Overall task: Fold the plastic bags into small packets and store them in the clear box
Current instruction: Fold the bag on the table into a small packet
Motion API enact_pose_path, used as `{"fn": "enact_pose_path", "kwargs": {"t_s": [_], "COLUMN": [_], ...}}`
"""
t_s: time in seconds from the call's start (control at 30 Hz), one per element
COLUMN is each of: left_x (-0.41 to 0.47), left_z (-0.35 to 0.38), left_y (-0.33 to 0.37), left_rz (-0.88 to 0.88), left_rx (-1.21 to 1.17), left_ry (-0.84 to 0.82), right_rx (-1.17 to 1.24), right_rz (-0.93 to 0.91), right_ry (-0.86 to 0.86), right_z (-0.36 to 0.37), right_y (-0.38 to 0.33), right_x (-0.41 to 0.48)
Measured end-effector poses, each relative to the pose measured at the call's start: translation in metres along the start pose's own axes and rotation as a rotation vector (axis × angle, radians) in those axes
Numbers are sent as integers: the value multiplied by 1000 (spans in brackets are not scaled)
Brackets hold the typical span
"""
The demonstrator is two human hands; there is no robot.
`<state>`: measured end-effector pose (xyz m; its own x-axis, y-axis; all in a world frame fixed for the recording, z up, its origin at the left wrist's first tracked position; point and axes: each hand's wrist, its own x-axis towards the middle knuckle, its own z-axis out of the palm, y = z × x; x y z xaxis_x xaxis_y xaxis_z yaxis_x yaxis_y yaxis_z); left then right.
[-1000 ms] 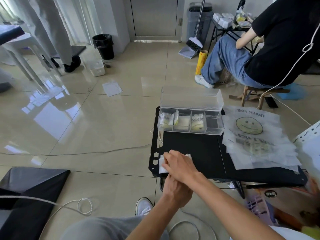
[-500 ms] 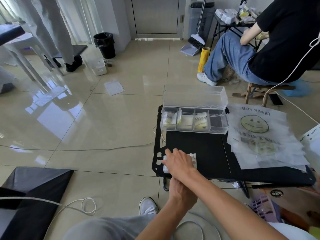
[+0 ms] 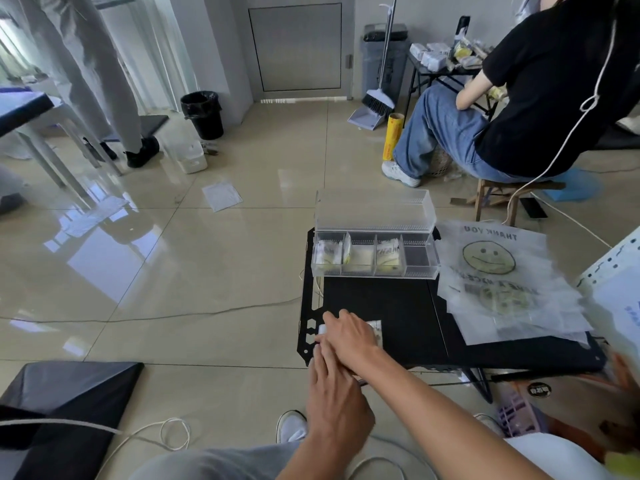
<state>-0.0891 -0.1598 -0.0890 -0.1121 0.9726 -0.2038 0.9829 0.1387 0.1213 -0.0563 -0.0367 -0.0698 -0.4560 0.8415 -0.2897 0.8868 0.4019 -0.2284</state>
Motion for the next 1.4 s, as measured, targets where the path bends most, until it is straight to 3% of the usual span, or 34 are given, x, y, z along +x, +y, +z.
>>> {"fn": "enact_pose_path", "kwargs": {"t_s": [0.07,0.23,0.3,0.4,0.5,0.57,0.63,0.87,1.13,1.4], "left_x": [5,3,6,6,7,10,11,15,12,13], "left_z": [13,7,12,13,7,6,7,25,11,18], "left_y": [-9,-4,-7,-7,-5,-3,-4,-7,-8,-14], "left_rz": [14,9,-13,-54,-73,-77,-74,-16,-43,4], "left_rx": [3,-1,-23,-45,-58,-68,-84,-57,-11,-51], "left_ry": [65,15,-1,-9,-45,-28,-87,106,-32,8], "right_rx": [47,229,241,77,273,352,412,518,680,617], "right_rz": [-2,3,45,230,515,576,588,601,501,553], "right_ry": [6,-76,-22,185,127,47,-4,-136,-119,-103], "right_z": [-2,-17,-20,-18,-20,-23,-26,-23,-20,-16], "right_y": [5,19,30,51,64,67,67,65,44,51], "right_x": [-4,-5,-8,-16,-21,-20,-19,-19,-16,-6]}}
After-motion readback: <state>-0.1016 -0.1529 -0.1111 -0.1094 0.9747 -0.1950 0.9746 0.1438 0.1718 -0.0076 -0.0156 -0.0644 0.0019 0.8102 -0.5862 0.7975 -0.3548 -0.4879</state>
